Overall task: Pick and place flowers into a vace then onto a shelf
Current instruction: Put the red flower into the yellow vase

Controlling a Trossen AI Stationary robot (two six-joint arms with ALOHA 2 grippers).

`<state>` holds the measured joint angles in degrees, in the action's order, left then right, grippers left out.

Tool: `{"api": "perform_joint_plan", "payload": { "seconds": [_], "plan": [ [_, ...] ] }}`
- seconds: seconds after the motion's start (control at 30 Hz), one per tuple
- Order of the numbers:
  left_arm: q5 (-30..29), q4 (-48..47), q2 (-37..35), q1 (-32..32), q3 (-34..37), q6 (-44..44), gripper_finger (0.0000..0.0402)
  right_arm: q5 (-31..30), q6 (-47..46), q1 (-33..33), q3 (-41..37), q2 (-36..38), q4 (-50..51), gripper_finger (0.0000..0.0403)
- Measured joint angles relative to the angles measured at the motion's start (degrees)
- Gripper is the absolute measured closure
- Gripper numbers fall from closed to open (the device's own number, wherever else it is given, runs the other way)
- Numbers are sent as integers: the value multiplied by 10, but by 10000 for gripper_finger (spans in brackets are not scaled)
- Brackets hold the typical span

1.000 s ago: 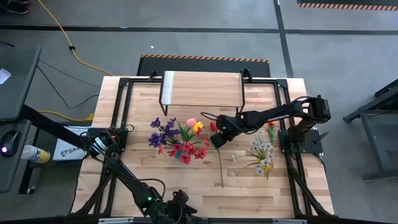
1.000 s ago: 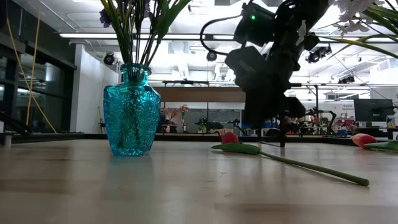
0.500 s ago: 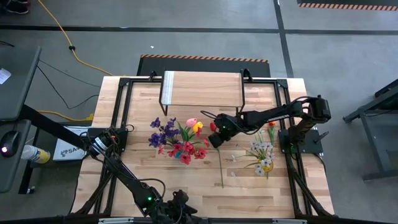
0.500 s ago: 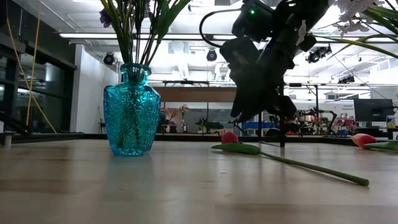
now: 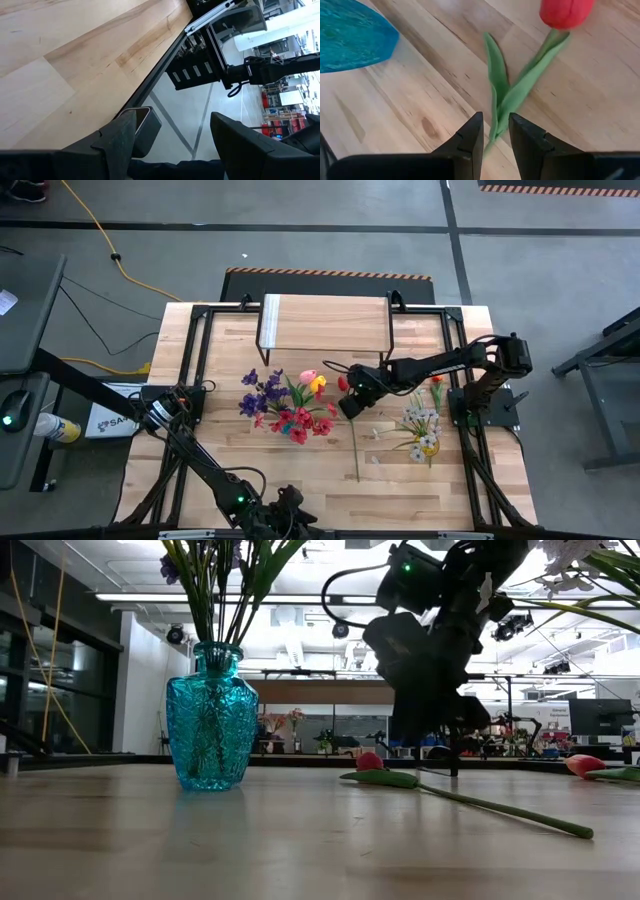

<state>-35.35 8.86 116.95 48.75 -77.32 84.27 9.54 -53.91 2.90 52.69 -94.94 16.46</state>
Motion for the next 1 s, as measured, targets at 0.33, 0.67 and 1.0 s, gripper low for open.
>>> {"api": "perform_joint_plan", "payload": {
  "seconds": [0.33, 0.67, 1.0],
  "plan": [
    [0, 0, 0, 0, 0, 0, 114, -7, 0, 0, 0, 0, -14, 250],
    [0, 0, 0, 0, 0, 0, 114, -44, 0, 0, 0, -7, -18, 231],
    [0, -10, 0, 0, 0, 0, 114, -30, -16, -1, 3, -75, -32, 230]
  ]
}}
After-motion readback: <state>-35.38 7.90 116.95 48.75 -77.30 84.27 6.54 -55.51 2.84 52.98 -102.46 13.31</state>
